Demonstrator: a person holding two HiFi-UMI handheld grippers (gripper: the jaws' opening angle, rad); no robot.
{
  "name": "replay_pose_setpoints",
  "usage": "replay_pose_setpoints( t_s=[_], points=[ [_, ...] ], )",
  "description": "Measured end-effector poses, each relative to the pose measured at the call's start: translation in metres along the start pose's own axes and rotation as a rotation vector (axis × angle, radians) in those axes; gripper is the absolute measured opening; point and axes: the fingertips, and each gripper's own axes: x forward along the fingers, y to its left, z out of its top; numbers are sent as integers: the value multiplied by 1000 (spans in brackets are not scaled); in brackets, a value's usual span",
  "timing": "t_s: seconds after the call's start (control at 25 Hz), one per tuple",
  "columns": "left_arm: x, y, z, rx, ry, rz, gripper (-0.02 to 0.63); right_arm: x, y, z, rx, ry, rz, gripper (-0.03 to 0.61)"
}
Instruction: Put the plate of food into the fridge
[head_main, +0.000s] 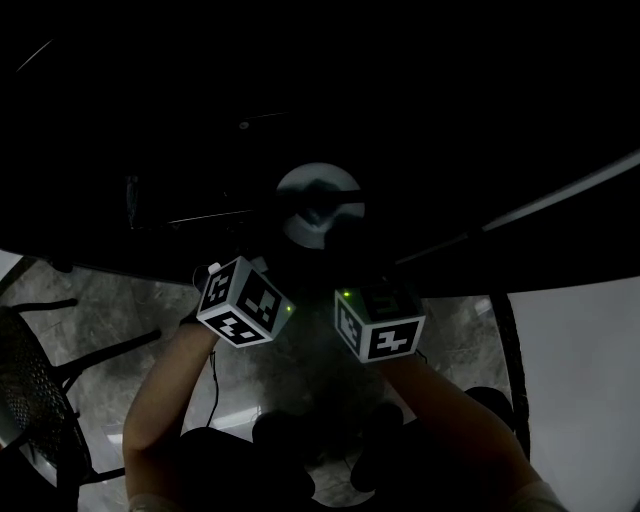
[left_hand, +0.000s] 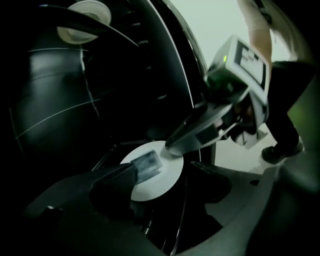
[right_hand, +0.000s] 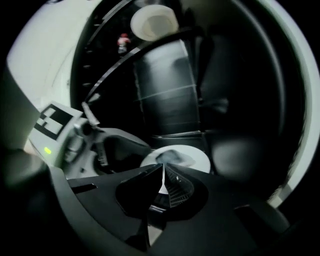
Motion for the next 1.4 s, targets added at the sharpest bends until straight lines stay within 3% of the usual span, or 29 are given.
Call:
replay_pose_setpoints(
  t_s=[0.2,0.6,1.2,1.4],
  points=[
    [12,-2,-8,83,46,47,347,-12,19,-5,-66,26,44,25],
    [16,10,-15,-21,35,62,347,-29,41,-11,-28,105,156,25],
    [-43,-52,6,-45,-61,-130,347,-64,82,-11,-40,196,379,25],
    [-57,-73,5,-124,-74,-173,345,-76,93,-10,-48,245,401,25]
  ],
)
